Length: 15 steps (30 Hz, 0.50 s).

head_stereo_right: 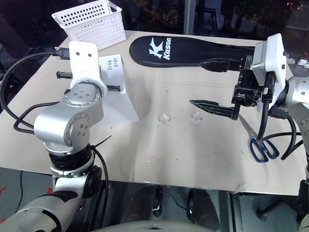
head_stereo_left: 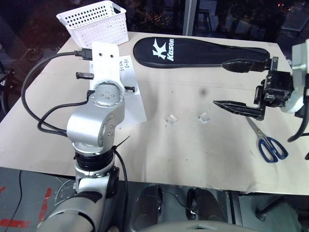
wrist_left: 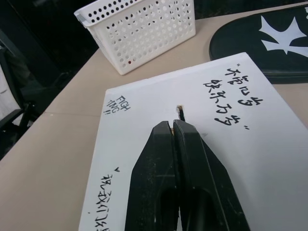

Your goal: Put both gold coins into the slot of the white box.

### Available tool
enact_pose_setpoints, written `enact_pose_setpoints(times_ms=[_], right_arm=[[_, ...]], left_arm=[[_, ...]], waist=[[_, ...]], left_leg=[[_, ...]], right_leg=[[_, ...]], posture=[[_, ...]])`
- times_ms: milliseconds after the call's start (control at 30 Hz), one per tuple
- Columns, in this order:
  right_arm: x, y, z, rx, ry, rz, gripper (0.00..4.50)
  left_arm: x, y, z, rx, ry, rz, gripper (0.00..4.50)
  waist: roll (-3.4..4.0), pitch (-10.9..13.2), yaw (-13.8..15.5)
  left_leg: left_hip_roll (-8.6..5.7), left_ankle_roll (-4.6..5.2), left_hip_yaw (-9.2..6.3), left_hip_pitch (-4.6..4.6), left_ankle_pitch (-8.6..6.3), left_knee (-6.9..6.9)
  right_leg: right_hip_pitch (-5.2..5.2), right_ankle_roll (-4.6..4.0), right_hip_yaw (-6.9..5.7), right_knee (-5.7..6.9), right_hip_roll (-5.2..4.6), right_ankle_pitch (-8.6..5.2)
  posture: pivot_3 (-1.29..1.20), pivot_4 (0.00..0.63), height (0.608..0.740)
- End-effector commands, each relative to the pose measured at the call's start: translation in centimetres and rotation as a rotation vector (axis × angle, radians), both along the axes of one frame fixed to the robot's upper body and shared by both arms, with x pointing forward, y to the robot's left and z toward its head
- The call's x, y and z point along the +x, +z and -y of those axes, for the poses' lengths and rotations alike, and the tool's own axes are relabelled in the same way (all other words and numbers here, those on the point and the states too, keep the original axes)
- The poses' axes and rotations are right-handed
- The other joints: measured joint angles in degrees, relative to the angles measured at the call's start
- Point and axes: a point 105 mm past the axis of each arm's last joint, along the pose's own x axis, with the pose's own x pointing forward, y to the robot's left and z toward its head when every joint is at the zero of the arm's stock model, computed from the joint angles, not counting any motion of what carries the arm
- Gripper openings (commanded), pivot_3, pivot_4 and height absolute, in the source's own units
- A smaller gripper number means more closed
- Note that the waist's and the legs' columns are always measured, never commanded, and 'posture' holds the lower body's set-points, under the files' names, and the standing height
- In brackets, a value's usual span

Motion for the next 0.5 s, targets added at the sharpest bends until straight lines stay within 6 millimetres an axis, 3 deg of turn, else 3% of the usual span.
enact_pose_setpoints(times_ms=[33, 500], right_arm=[[-0.26, 0.86, 0.29, 0.001, -0.009, 0.039, 4.49], [-0.32, 0.07, 1.03, 0.000, -0.012, 0.030, 4.49]], left_arm=[[0.03, -0.22, 0.39, -0.010, -0.019, -0.026, 0.00], [-0.25, -1.08, 0.22, -0.098, -0.009, -0.071, 0.00]], waist=[[0.00, 0.00, 0.03], [0.00, 0.00, -0.05]], left_leg=[[0.00, 0.00, 0.00, 0.00, 0.00, 0.00], [0.00, -0.01, 0.00, 0.00, 0.01, 0.02]], right_leg=[[0.00, 0.00, -0.01, 0.00, 0.00, 0.00], [0.00, -0.08, 0.00, 0.02, 0.00, 0.05]], posture=[[0.00, 0.150, 0.740], [0.00, 0.150, 0.740]])
